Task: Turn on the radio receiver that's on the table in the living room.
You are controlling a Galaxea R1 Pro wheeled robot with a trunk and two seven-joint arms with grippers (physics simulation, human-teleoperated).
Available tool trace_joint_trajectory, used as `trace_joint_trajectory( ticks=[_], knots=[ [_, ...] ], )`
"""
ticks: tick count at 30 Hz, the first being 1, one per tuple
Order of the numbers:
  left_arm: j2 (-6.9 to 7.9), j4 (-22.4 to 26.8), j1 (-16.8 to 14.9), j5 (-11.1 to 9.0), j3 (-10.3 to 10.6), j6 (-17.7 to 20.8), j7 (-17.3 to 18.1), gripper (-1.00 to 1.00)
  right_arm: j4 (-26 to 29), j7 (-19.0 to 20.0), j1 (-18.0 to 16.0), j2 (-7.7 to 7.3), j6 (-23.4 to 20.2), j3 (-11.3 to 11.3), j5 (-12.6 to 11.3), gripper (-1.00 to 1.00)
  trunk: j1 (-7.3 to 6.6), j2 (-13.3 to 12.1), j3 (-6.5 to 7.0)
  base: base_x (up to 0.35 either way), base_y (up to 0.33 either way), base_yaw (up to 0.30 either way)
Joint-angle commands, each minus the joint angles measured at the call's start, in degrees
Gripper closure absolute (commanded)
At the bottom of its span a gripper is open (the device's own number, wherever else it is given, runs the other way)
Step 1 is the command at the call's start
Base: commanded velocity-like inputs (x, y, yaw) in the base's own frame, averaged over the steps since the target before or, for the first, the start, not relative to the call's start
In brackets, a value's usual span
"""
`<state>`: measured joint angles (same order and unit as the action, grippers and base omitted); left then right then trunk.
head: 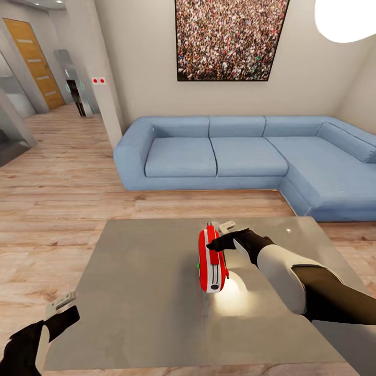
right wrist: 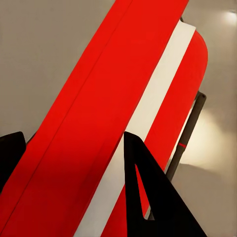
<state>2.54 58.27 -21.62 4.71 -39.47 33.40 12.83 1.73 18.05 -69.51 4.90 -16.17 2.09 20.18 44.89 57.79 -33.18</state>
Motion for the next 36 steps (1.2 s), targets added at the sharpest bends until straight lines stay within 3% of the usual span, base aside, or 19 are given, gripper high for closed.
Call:
trace_joint_trajectory(
  ticks=[1, 27, 36],
  knots=[
    [-0.03, 0.00, 0.00, 0.01, 0.00, 0.00, 0.00, 1.00, 0.01, -0.02, -0.01, 0.01, 0.00, 0.31, -0.14, 1.00, 0.22, 0.42, -0.18, 0.000, 0.000, 0.000],
    [-0.08, 0.00, 0.00, -0.14, 0.09, 0.00, 0.00, 1.00, 0.01, -0.04, -0.01, -0.04, 0.00, 0.37, -0.14, 1.00, 5.93, 10.85, -4.85, 0.000, 0.000, 0.000],
    [-0.06, -0.02, 0.00, -0.22, 0.08, 0.00, 0.00, 1.00, -0.01, -0.03, -0.01, -0.03, 0.09, 0.37, -0.14, 1.00, 5.93, 10.85, -4.85, 0.000, 0.000, 0.000]
  ],
)
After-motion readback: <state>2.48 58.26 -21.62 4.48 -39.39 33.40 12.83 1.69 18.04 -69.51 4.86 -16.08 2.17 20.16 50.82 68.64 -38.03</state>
